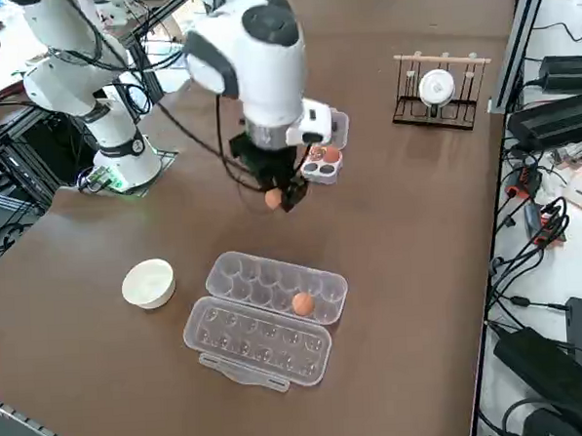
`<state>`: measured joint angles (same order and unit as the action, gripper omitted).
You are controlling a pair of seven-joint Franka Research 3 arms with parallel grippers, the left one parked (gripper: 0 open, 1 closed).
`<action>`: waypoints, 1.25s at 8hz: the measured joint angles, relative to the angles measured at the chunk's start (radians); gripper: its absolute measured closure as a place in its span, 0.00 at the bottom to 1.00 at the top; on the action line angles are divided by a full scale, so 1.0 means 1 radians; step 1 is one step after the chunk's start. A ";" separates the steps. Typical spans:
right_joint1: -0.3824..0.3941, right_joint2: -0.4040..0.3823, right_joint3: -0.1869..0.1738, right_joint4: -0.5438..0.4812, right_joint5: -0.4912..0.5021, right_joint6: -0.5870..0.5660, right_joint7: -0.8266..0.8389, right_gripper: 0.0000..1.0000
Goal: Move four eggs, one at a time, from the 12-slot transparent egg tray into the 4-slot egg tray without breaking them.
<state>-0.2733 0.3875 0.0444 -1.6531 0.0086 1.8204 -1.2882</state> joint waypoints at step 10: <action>0.330 -0.154 0.005 -0.358 0.027 0.360 0.688 0.42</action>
<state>0.0562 0.2336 0.0497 -2.0107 0.0354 2.1808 -0.6005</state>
